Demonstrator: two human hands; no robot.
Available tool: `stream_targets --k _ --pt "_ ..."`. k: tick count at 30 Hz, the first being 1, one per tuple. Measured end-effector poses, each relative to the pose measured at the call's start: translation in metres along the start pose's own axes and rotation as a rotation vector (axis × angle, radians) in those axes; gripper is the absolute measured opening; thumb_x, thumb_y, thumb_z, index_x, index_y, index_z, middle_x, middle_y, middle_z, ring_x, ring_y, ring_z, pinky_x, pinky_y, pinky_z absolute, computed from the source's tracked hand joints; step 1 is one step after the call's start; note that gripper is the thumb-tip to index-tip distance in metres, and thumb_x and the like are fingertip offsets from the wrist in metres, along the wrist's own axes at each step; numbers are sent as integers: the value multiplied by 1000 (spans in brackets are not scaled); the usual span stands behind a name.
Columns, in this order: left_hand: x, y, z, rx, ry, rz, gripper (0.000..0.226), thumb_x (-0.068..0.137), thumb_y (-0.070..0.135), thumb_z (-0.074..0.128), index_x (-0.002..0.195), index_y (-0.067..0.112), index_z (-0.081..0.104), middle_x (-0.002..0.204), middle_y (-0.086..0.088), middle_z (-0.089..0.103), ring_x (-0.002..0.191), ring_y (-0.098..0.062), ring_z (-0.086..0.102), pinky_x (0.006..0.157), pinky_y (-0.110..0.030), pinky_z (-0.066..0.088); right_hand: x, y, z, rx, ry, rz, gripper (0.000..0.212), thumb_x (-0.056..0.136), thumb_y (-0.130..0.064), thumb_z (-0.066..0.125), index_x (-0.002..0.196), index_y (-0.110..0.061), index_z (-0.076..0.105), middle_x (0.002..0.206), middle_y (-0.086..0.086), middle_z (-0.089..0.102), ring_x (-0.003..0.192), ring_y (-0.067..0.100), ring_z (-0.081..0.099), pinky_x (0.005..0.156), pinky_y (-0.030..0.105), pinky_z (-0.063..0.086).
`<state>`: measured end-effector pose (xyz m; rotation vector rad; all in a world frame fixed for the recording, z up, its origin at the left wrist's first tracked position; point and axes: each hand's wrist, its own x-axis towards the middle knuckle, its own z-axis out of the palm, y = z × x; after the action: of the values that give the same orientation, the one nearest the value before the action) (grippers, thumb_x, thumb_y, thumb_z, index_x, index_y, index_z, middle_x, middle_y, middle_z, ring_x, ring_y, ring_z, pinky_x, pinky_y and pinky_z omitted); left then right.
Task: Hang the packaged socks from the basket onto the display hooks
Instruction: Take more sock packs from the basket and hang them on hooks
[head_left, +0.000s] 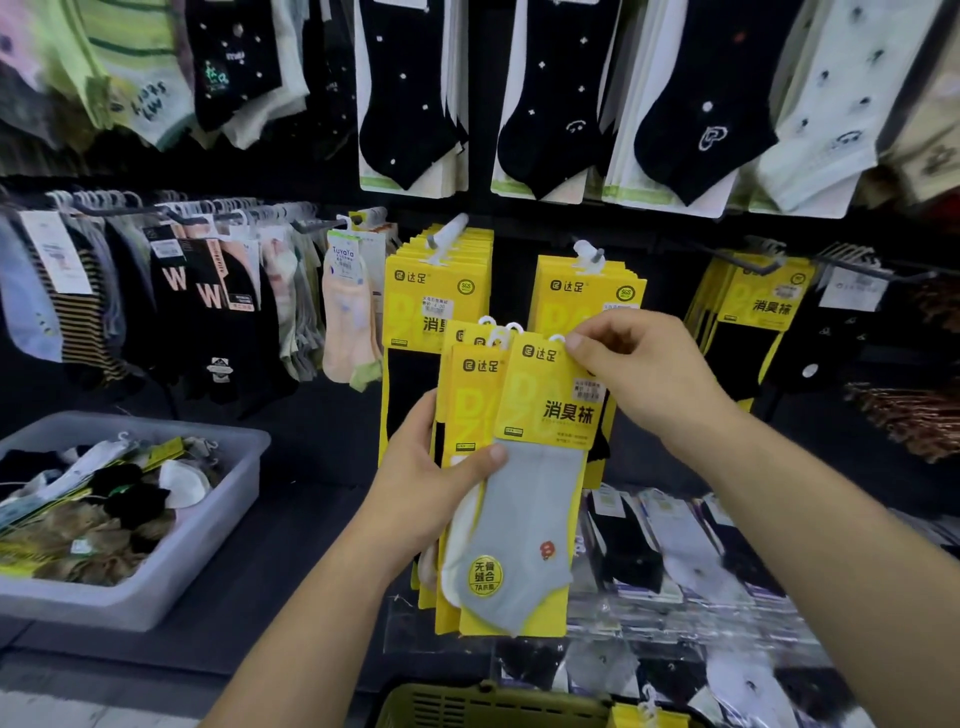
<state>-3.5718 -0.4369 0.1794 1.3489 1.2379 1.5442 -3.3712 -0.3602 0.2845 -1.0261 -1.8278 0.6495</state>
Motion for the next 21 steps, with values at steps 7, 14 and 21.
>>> stream_targets --k 7,14,21 --pt "0 2 1 48 -13 22 42 82 36 85 117 48 66 119 13 77 114 -11 74 100 -48 59 7 -6 -5 -27 -146 37 13 92 -32 70 83 -24 77 89 -5 74 87 11 68 75 23 54" --pt "-1 6 2 37 9 13 43 84 35 85 122 42 65 119 13 78 115 -12 73 102 -50 58 18 -8 -16 31 -92 81 10 91 -24 72 82 -23 75 89 -3 74 84 8 67 74 22 50" --pt "0 8 -1 59 86 9 38 94 16 80 121 38 63 112 13 80 105 -8 76 93 -42 61 42 -17 -32 67 278 -34 12 86 -22 78 76 -27 74 77 -5 73 67 1 64 60 13 51"
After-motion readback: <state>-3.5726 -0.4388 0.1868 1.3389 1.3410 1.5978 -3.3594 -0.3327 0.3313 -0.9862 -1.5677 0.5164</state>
